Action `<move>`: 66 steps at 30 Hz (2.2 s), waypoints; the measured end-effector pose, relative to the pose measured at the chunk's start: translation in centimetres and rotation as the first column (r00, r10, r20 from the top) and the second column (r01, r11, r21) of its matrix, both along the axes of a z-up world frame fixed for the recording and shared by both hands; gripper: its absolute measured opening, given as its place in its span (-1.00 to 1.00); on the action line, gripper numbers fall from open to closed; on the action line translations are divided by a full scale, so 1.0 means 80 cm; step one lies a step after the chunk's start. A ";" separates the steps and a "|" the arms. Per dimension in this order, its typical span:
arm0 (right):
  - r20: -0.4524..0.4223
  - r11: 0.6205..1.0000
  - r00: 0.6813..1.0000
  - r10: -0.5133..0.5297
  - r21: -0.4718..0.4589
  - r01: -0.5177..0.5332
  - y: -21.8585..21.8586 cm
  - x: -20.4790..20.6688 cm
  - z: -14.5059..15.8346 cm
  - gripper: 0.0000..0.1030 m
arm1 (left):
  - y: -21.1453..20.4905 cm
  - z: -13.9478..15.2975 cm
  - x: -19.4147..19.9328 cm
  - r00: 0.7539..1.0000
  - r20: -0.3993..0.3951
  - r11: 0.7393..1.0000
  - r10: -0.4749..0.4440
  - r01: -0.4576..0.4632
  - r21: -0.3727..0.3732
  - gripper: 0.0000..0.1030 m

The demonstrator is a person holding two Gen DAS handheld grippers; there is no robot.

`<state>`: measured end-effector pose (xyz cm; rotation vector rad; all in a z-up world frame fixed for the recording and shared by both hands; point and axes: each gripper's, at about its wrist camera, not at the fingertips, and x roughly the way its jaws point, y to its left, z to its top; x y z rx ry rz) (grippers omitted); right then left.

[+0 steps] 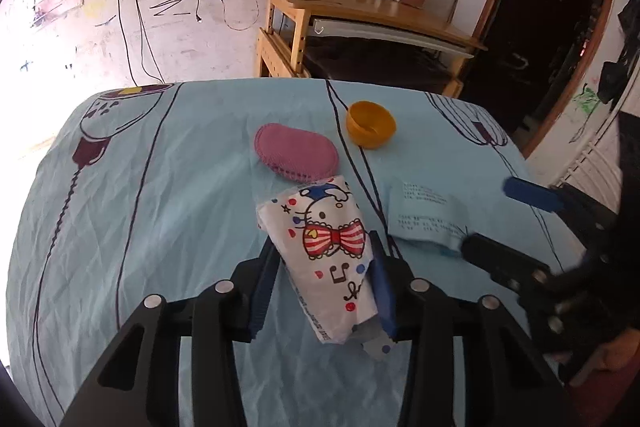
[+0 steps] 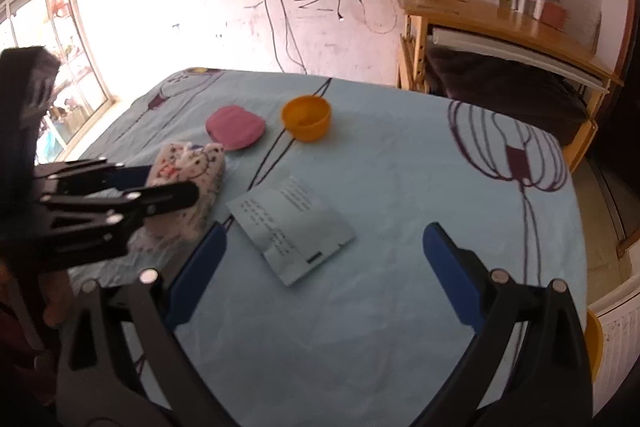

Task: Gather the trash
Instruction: 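Grasp the Hello Kitty tissue pack with left while right grasps the white paper sheet, then carry tissue pack and paper sheet to the yellow bin and release both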

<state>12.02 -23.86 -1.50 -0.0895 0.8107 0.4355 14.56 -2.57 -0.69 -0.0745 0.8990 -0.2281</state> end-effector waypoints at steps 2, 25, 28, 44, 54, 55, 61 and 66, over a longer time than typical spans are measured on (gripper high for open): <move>-0.016 1.000 1.000 0.010 -0.004 -0.010 0.007 0.005 -0.003 0.84 | 0.003 0.002 -0.007 1.000 0.018 1.000 0.001 -0.001 0.014 -0.25; -0.053 0.990 0.998 0.042 -0.129 -0.049 0.052 0.026 -0.016 -0.05 | 0.059 0.030 -0.028 0.993 0.095 0.997 0.071 -0.070 -0.012 -0.25; -0.049 0.993 0.998 0.033 -0.110 -0.038 0.045 0.023 -0.015 -0.06 | 0.054 0.035 -0.030 0.992 0.107 0.998 0.070 -0.070 -0.003 -0.25; 0.039 0.989 0.997 -0.062 0.134 0.056 -0.047 -0.014 0.035 -0.06 | 0.049 0.011 -0.009 0.996 -0.015 0.990 0.092 -0.090 0.105 0.05; 0.049 0.970 0.990 -0.135 0.210 0.122 -0.105 -0.025 0.033 -0.06 | 0.021 -0.006 0.009 0.996 -0.047 0.991 0.075 -0.069 0.111 0.34; 0.050 0.969 0.989 -0.142 0.213 0.128 -0.109 -0.026 0.032 -0.06 | 0.015 -0.007 0.010 0.997 -0.038 0.990 0.070 -0.065 0.129 0.31; 0.045 0.950 0.980 -0.194 0.256 0.176 -0.151 -0.037 0.023 -0.06 | -0.020 -0.004 0.011 0.999 0.000 0.977 0.050 -0.049 0.209 -0.63; 0.044 0.930 0.969 -0.243 0.295 0.220 -0.188 -0.045 0.014 -0.06 | -0.034 0.004 0.008 0.999 0.026 0.975 0.046 -0.051 0.214 -0.74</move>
